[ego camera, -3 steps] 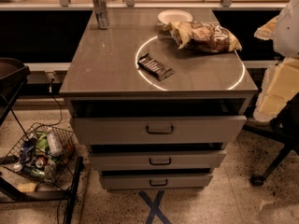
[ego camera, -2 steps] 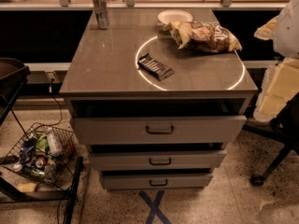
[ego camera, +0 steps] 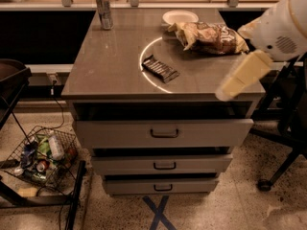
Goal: Move rxbar chocolate near redbull can
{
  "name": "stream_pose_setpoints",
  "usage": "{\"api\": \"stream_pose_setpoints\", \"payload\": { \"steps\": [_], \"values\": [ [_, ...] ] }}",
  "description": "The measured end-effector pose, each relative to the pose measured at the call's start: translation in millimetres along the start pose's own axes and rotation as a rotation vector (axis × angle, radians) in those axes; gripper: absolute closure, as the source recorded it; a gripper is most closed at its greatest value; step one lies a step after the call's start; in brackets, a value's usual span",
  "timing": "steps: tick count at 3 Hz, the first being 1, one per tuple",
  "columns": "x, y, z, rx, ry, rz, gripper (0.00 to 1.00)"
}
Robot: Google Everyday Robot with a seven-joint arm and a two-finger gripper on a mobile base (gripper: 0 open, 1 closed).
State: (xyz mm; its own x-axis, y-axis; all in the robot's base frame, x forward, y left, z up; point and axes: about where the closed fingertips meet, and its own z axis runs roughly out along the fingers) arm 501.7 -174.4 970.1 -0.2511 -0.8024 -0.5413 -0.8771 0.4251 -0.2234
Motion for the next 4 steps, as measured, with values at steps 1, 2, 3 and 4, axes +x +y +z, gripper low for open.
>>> {"api": "stream_pose_setpoints", "payload": {
  "steps": [1,2,3,4],
  "values": [
    [-36,-33,38,0.002,-0.228,0.119,0.0],
    [-56,-59,60,0.028,-0.362,0.187,0.0],
    [-56,-60,59,0.031,-0.361,0.185,0.0],
    [-61,-57,73,0.031,-0.406,0.216,0.0]
  ]
}}
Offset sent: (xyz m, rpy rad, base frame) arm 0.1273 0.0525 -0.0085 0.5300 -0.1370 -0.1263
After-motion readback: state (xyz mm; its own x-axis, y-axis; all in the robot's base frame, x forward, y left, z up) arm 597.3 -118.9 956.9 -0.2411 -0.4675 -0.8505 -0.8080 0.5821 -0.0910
